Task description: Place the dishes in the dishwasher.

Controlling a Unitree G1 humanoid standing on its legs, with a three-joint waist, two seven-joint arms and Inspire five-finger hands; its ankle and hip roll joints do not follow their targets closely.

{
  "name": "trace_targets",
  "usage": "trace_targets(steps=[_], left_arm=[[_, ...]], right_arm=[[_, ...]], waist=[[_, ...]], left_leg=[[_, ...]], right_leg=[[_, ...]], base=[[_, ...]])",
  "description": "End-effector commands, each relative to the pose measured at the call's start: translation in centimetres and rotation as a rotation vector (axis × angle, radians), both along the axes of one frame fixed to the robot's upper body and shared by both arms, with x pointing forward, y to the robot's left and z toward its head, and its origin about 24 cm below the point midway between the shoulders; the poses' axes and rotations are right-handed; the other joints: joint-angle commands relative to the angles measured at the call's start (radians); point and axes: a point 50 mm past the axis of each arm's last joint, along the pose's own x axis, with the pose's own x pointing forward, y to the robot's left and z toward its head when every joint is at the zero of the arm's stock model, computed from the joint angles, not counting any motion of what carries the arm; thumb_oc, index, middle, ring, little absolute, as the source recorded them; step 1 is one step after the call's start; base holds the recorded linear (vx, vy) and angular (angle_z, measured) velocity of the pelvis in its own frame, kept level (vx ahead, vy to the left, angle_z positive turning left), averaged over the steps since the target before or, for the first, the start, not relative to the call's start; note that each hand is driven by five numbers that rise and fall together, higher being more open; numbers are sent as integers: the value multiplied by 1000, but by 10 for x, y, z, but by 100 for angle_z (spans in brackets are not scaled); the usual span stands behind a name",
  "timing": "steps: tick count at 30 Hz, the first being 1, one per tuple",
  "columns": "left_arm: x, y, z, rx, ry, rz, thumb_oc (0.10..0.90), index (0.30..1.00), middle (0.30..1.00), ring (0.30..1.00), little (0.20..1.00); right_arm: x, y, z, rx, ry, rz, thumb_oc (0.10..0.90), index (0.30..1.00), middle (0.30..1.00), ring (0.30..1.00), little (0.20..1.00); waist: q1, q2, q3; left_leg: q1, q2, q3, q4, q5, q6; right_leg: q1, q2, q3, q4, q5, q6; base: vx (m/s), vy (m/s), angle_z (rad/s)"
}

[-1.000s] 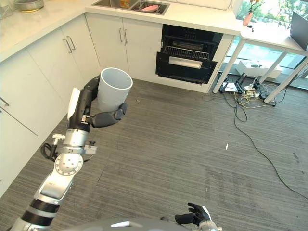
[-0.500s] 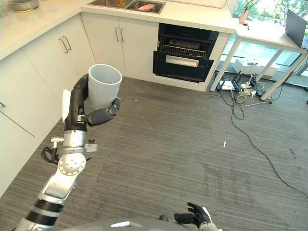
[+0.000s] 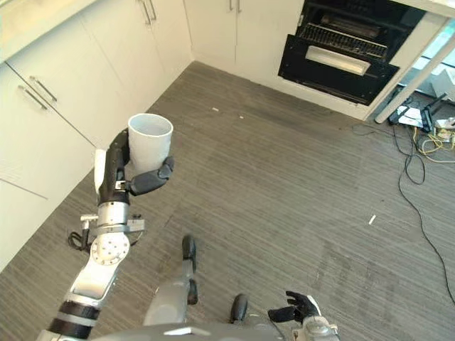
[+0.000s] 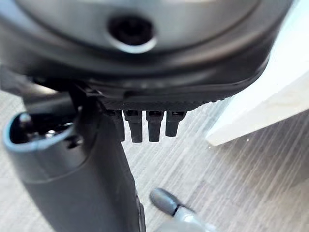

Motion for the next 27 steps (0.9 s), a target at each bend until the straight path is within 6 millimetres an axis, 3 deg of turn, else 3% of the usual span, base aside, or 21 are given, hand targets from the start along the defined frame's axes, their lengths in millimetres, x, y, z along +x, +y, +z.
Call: trace_targets(steps=[1, 2, 3, 4, 5, 7, 8, 10, 11, 12, 14, 15, 16, 17, 18, 21, 23, 24, 26, 27], left_arm=[[-10, 8, 54, 62, -273, -36, 400, 300, 300, 300, 300], [-9, 5, 57, 69, -285, -51, 400, 300, 300, 300, 300], [-6, -5, 65, 109, -313, -111, 400, 300, 300, 300, 300], [-5, -7, 68, 136, -321, -121, 400, 300, 300, 300, 300], [-5, -7, 68, 137, -321, -121, 400, 300, 300, 300, 300], [-3, -12, 74, 184, -341, -151, 400, 300, 300, 300, 300], [-1, -15, 75, 207, -334, -178, 400, 300, 300, 300, 300], [5, -21, 74, 236, -316, -213, 400, 300, 300, 300, 300], [8, -24, 72, 249, -305, -226, 400, 300, 300, 300, 300], [9, -26, 70, 270, -294, -241, 400, 300, 300, 300, 300], [11, -28, 67, 272, -282, -252, 400, 300, 300, 300, 300], [13, -28, 65, 267, -268, -257, 400, 300, 300, 300, 300], [13, -28, 65, 266, -266, -257, 400, 300, 300, 300, 300], [13, -28, 60, 244, -242, -264, 400, 300, 300, 300, 300], [13, -28, 58, 245, -234, -264, 400, 300, 300, 300, 300], [14, -22, 54, 266, -207, -231, 400, 300, 300, 300, 300], [12, -23, 56, 266, -217, -232, 400, 300, 300, 300, 300], [10, -23, 52, 242, -216, -215, 400, 300, 300, 300, 300], [8, -27, 50, 185, -220, -220, 400, 300, 300, 300, 300], [8, -27, 50, 184, -221, -221, 400, 300, 300, 300, 300]], right_arm=[[-16, 4, -2, -1, -2, 48, 800, 900, 900, 900, 900], [-27, 7, -4, 9, 18, 35, 800, 900, 900, 900, 900], [-26, 9, -4, 19, 12, 17, 800, 900, 900, 900, 900], [-27, 10, -5, 24, 16, -1, 800, 900, 900, 900, 900], [-27, 11, -5, 25, 15, -1, 800, 900, 900, 900, 900], [-27, 15, -5, 34, 8, -25, 800, 900, 900, 900, 900], [-26, 17, -5, 37, -3, -38, 800, 900, 900, 900, 900], [-13, 15, -2, 24, -56, -46, 800, 900, 900, 900, 900], [-3, 14, 1, 15, -86, -42, 800, 900, 900, 900, 900], [4, 14, 4, 10, -122, -45, 800, 900, 900, 900, 900], [15, 12, 9, 12, -185, -54, 800, 900, 900, 900, 900], [23, 6, 15, 2, -235, -68, 800, 900, 900, 900, 900], [22, 6, 15, 1, -233, -68, 800, 900, 900, 900, 900], [26, -3, 21, -20, -289, -79, 800, 900, 900, 900, 900], [30, -8, 26, -41, -320, -89, 800, 900, 900, 900, 900], [73, -32, 66, -132, -578, -122, 800, 900, 900, 900, 900], [76, -38, 75, -159, -619, -112, 800, 900, 900, 900, 900], [89, -56, 106, -246, -778, -129, 800, 900, 900, 900, 900], [102, -74, 139, -321, -936, -177, 800, 900, 900, 900, 900], [102, -74, 140, -322, -935, -178, 800, 900, 900, 900, 900]], waist=[[3, -44, -120], [-4, -49, -119], [-14, -82, -134], [-24, -98, -142], [-20, -97, -144], [-43, -109, -157], [-57, -92, -159], [-115, -50, -133], [-133, -18, -116], [-164, -10, -102], [-221, -6, -85], [-247, -16, -88], [-254, -12, -88], [-289, -42, -106], [-298, -43, -112], [-304, -38, -141], [-312, -29, -146], [-333, -3, -176], [-367, 13, -178], [-368, 11, -179]], left_leg=[[-45, 12, 51, 36, 97, 1], [-37, 11, 84, 32, 148, 8], [0, -34, 88, 27, 161, 40], [19, -65, 90, 24, 139, 55], [17, -62, 93, 22, 142, 55], [75, -104, 100, 18, 89, 93], [111, -95, 108, 15, 69, 107], [198, -85, 85, 14, 11, 117], [232, -70, 64, 14, -12, 120], [259, -81, 43, 14, -34, 119], [316, -97, 19, 14, -64, 103], [345, -119, 20, 14, -85, 91], [350, -116, 11, 14, -91, 89], [409, -152, -14, 14, -142, 70], [429, -151, -14, 14, -161, 63], [492, -158, 3, 14, -200, 56], [521, -159, -4, 14, -215, 59], [582, -162, -15, 50, -169, 59], [550, -131, 14, 323, -102, 7], [541, -132, 12, 333, -102, 6]], right_leg=[[192, -49, 29, 14, -94, 148], [196, -58, 20, 54, -71, 152], [150, -81, 17, 172, 3, 187], [131, -88, 24, 225, 66, 210], [127, -86, 28, 223, 70, 210], [58, -104, 44, 439, 257, 266], [17, -102, 55, 558, 352, 285], [-105, -93, 65, 731, 353, 282], [-198, -72, 59, 811, 323, 272], [-260, -33, 74, 829, 271, 269], [-381, -6, 43, 702, 200, 249], [-437, -5, 8, 525, 163, 217], [-422, -3, 0, 512, 158, 217], [-429, -10, -34, 247, 158, 203], [-429, -17, -69, 189, 173, 207], [-405, -65, -248, 134, 232, 206], [-381, -53, -229, 119, 216, 191], [-326, 1, -147, 129, 197, 146], [-271, 20, -97, 123, 176, 104], [-273, 17, -99, 121, 181, 102]], base=[[543, 269, -42], [420, 244, -29], [564, 347, -27], [401, 264, -17], [278, 202, 2], [360, 288, 14], [488, 398, 20], [498, 399, 39], [503, 349, 61], [540, 311, 71], [647, 223, 46], [528, 101, 22], [822, 15, 27], [654, -23, 36], [779, -18, 66], [392, 5, 59], [360, 35, -9], [599, 53, -59], [437, 5, -82], [426, -121, -53]])
